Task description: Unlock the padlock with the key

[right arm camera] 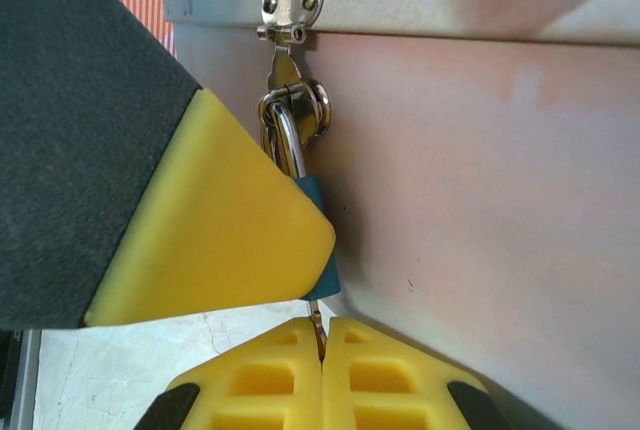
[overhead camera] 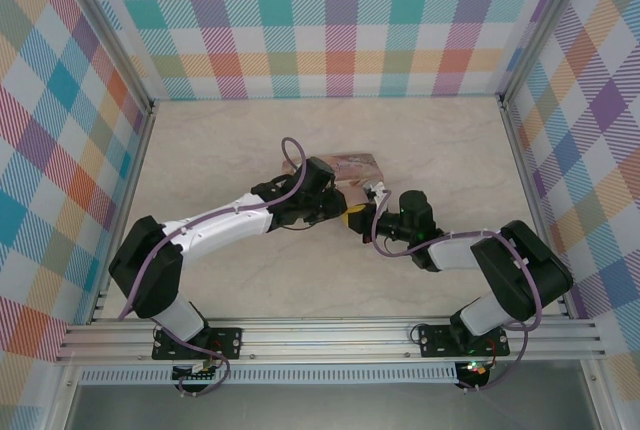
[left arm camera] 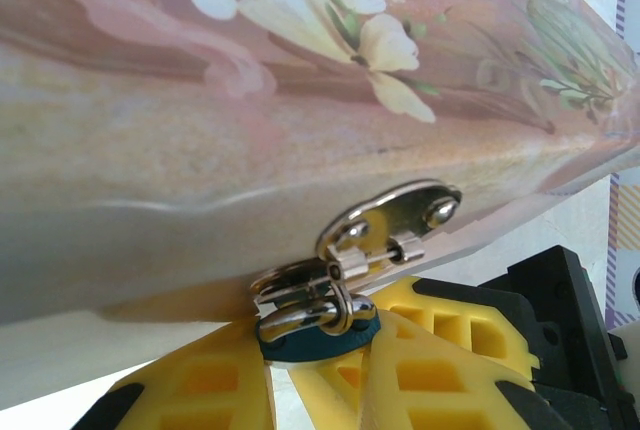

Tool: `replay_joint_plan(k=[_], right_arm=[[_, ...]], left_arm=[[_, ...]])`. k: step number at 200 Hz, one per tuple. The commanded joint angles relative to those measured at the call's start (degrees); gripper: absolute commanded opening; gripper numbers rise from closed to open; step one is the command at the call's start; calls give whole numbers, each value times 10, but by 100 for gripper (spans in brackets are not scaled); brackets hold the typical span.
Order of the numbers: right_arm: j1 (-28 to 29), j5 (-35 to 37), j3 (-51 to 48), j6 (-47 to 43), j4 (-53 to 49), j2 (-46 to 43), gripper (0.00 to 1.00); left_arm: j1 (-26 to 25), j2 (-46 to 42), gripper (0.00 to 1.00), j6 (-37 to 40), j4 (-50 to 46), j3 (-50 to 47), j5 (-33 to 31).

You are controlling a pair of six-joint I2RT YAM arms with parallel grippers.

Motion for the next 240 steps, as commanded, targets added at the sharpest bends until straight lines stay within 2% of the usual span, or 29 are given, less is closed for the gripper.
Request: replay_joint_plan(k=[1,117,156,218,240], right_arm=[[-6,0,45,7,82,-4,6],[-27,-67,92,13,89,21,6],[-27,-54,56,38,82,33,5],[-27,-34,22,81,95,61,5],[-25,-34,25,91,86,62,5]], left_arm=[[-7,12,11,-6,24,2,55],[-5,4,11,-8,9,25,82],[-3,0,25,-6,17,18,68],[3,-62,61,-6,25,-16,20],[10,-93,66,-18,53,-51,6]])
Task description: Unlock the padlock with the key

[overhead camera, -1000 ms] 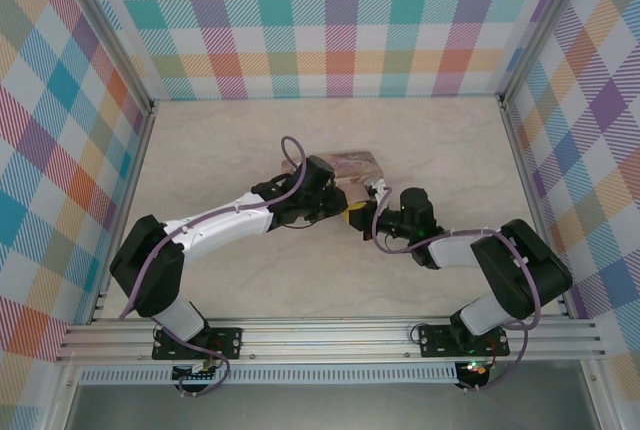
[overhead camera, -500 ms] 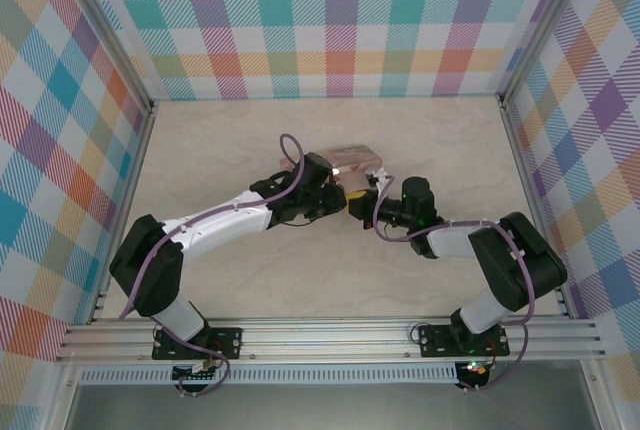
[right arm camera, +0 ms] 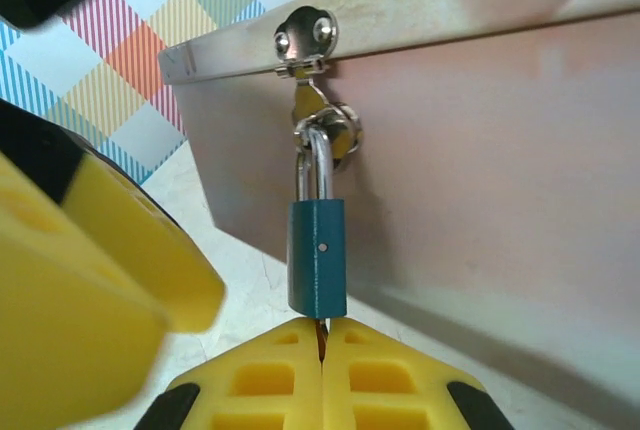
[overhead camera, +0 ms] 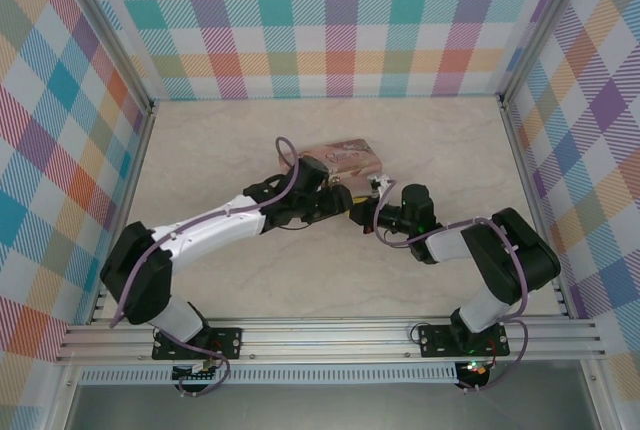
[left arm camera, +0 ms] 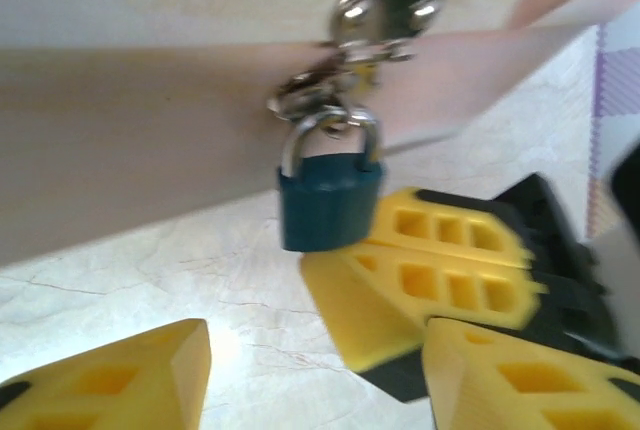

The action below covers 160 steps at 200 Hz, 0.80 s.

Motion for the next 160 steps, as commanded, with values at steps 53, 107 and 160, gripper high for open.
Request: replay_joint_plan(k=[53,107,160], right_arm=[[25,10,-7,114,16,-4,4],[46,38,-3,203,-63,-37,4],[52,46,-5,263,-87,-39,4]], left_arm=[[15,-69,66,-74,184,-130,-2],[16,-82,61,-122,267,-196,-36],[19,-59,57,-174,325,-237,-41]])
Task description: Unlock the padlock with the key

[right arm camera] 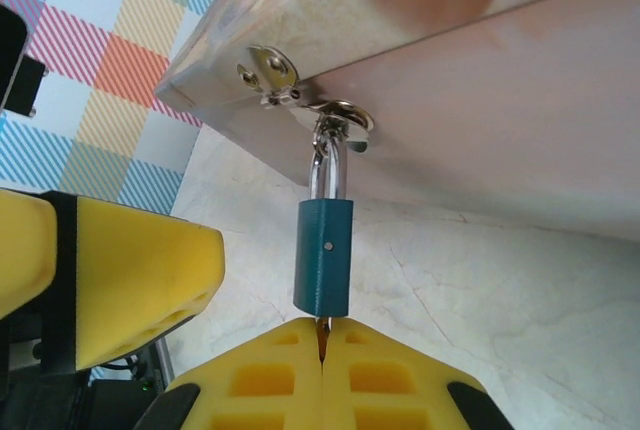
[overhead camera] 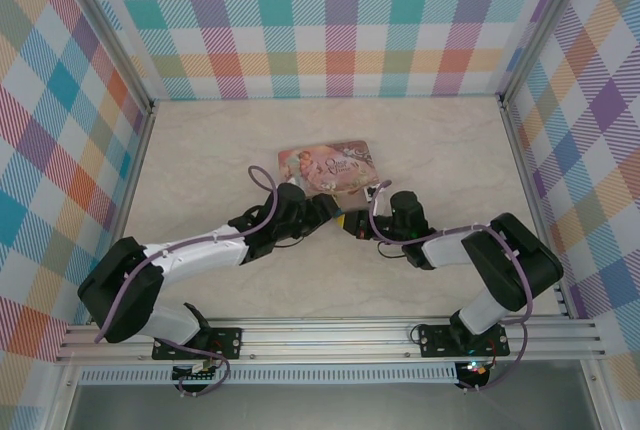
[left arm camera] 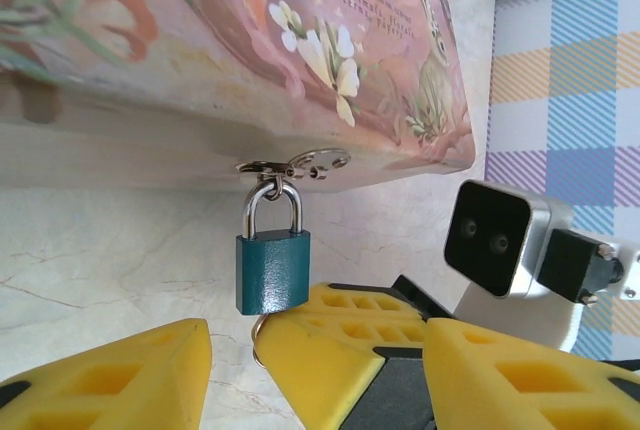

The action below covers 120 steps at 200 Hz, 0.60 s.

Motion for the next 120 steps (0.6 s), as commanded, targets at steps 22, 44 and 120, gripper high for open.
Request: replay_joint_plan(k=[22,44,120], right_arm=[[6,10,7,33,-10,-22,4],[7,7,10,33,-18,-25,4],[8,11,17,36,-46,-28,4]], left_arm=[[8,28,54,-46,77,-18,0],[7,45,51,-52,96,-18,6],[7,107,42,-88,132,-16,29]])
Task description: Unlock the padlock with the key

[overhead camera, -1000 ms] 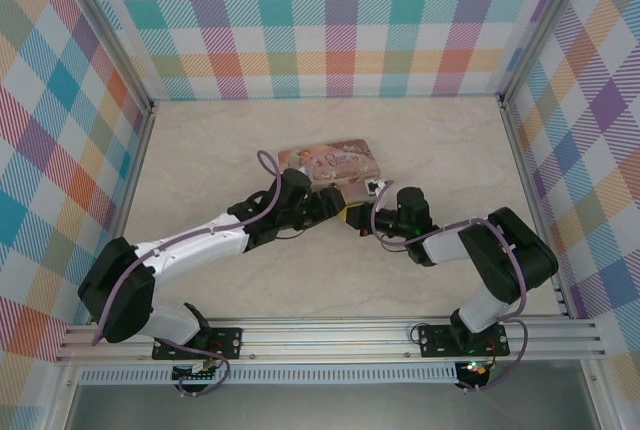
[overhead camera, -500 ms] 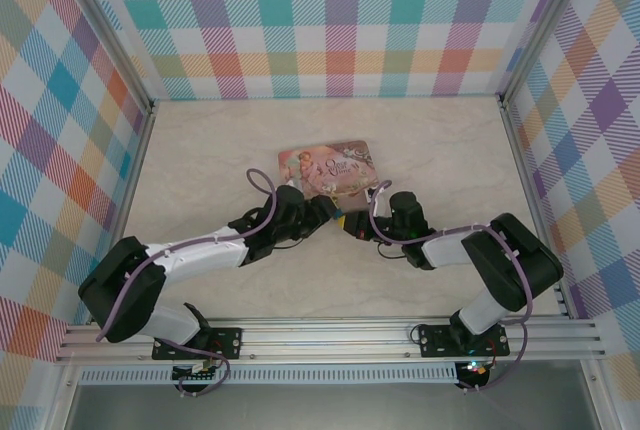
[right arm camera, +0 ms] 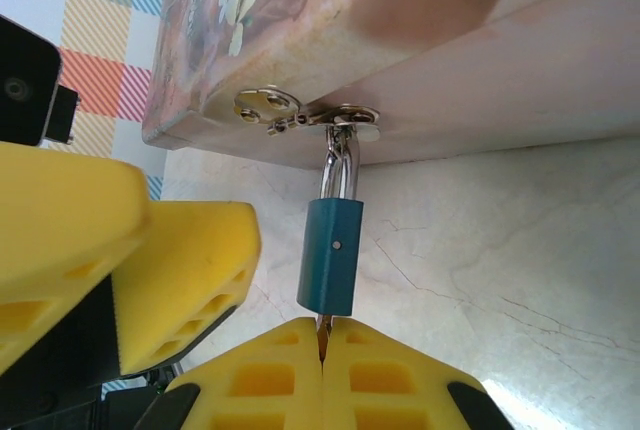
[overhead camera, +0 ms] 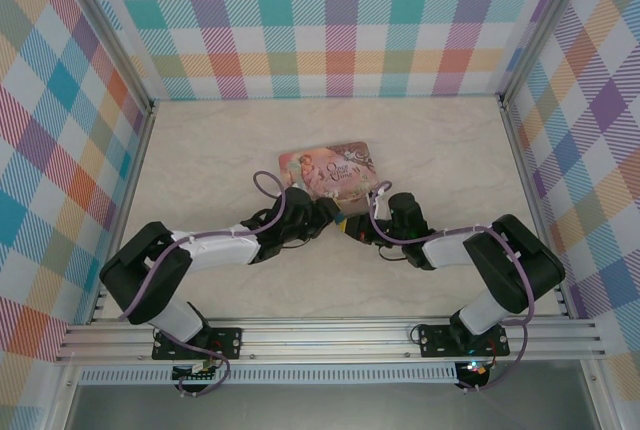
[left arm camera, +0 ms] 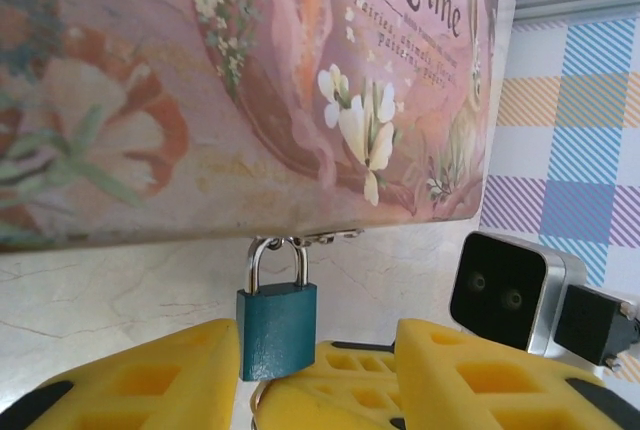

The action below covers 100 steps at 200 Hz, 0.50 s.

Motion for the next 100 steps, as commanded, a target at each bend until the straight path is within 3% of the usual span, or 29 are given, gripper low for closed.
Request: replay_joint_plan(k=[1,100], right_arm=[[3,1,18,6,16,-20,4],[3,2,18,12,13,-20,5]], left_arm=[[6,22,41,-21,37,-4,20],[5,77,34,-38,68,7,39]])
